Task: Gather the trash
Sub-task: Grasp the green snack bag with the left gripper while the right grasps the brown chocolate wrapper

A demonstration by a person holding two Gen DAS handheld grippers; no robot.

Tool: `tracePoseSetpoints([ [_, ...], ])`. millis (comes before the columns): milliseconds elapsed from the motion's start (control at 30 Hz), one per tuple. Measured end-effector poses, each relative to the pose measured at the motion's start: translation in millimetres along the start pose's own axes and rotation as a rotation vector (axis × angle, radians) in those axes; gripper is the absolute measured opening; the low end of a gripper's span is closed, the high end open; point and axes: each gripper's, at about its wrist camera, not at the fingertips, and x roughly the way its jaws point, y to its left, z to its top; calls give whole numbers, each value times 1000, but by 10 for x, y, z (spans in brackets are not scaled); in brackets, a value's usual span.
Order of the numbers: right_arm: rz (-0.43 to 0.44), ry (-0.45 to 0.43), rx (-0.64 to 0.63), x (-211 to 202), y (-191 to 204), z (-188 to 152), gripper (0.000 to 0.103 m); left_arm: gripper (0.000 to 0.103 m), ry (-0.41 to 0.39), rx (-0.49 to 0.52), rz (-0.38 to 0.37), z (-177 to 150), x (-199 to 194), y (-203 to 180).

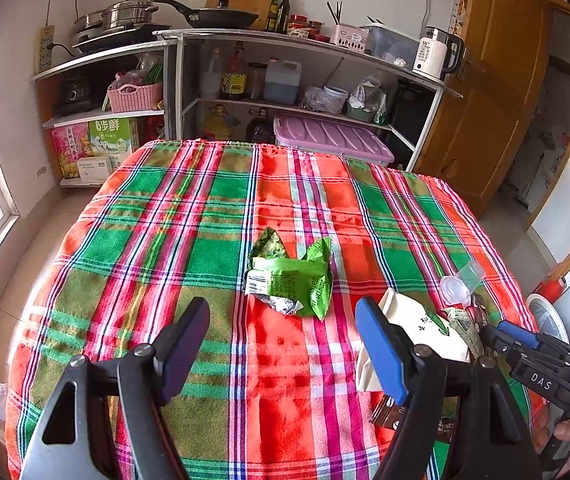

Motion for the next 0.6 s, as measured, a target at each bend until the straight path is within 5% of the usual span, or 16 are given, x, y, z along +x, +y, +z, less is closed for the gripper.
tracePoseSetpoints([
  [100,-12,8,-2,67,20,10,44,77,11,2,0,9,48,6],
  [267,-29,7,-21,98,32,6,21,78,22,1,-3,29,128,12],
  [600,-34,-25,4,40,-56,-49,17,81,38,2,29,141,348,30],
])
